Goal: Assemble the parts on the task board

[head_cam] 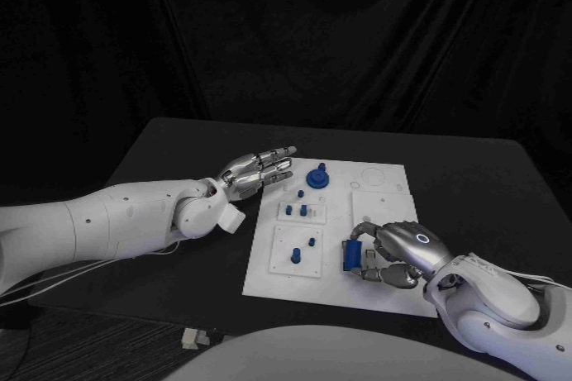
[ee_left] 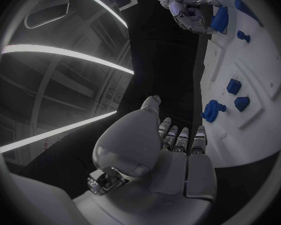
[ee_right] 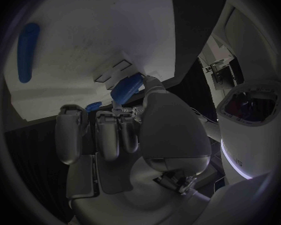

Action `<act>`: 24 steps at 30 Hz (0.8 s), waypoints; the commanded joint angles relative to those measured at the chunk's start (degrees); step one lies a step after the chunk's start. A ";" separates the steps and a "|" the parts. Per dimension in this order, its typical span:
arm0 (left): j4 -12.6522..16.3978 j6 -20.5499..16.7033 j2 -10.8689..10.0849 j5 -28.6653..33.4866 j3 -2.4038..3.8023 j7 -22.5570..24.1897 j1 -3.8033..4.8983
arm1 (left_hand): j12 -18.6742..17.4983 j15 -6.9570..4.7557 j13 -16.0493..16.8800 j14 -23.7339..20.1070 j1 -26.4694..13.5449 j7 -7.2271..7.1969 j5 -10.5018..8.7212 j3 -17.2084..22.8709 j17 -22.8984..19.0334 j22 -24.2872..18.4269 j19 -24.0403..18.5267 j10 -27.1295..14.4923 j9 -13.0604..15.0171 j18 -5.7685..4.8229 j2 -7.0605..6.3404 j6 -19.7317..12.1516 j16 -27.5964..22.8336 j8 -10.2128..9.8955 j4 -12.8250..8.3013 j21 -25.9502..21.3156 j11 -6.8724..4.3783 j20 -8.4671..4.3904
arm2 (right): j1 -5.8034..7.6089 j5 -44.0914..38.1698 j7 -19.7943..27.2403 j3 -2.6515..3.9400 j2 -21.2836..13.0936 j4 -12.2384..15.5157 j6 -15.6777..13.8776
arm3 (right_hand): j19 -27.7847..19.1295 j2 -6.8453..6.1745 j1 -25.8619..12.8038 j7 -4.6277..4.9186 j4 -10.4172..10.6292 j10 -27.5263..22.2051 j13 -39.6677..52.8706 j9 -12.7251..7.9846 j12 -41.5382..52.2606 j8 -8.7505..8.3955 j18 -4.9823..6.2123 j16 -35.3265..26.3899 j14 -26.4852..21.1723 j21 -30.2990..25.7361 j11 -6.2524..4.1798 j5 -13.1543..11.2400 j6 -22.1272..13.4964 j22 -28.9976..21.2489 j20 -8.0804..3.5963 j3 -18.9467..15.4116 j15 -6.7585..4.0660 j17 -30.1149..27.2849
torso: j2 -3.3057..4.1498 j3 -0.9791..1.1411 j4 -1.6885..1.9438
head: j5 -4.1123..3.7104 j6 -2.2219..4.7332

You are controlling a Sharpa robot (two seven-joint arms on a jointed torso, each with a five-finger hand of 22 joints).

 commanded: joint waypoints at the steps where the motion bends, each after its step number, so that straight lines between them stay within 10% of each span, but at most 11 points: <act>1: 0.10 0.80 0.10 0.30 0.06 0.38 -0.08 | 0.29 0.10 0.08 -0.02 0.51 0.40 0.26 0.02 -0.06 0.04 0.03 -0.15 0.07 1.05 0.13 -0.01 -0.21 0.39 -0.22 0.19 0.45 0.39 | -0.21 0.26 -1.44 -0.09 0.10 -0.09 -0.63 | 1.99 0.28 -0.17 0.00 -0.02 5.97 15.08 -0.38 0.36 0.49 0.32 0.35 5.86 -0.42 0.46 3.56 0.75 12.24 0.31 0.79 0.34 15.06 | 0.01 0.00 -0.02 | 0.12 0.00; 15: 0.05 0.92 0.17 0.30 0.06 0.27 -0.13 | 0.30 0.08 0.08 -0.02 0.55 0.42 0.31 0.11 -0.06 0.05 0.04 -0.14 0.07 1.05 0.19 -0.05 -0.21 0.39 -0.34 0.20 0.59 0.41 | -0.22 1.15 -0.39 -0.09 -0.21 0.35 -2.23 | 2.12 0.12 0.30 0.36 -0.13 5.97 15.08 -3.05 0.36 0.24 0.27 0.35 5.86 -0.30 0.83 17.39 2.88 12.31 0.50 3.33 0.61 15.06 | 0.02 0.00 -0.03 | 0.18 0.00; 24: 0.02 1.04 0.20 0.30 0.06 0.19 -0.17 | 0.29 0.09 0.08 -0.02 0.59 0.42 0.36 0.20 -0.06 0.08 0.05 -0.14 0.05 1.05 0.27 -0.13 -0.21 0.38 -0.45 0.21 0.68 0.44 | -0.21 2.44 0.93 -0.08 -0.67 0.89 -3.36 | 2.26 -0.14 -0.04 0.58 -0.04 5.97 15.08 -3.90 0.36 -0.60 0.20 0.35 5.86 -0.05 1.19 18.78 3.56 12.40 0.71 3.95 0.90 15.06 | 0.01 0.01 -0.03 | 0.40 0.00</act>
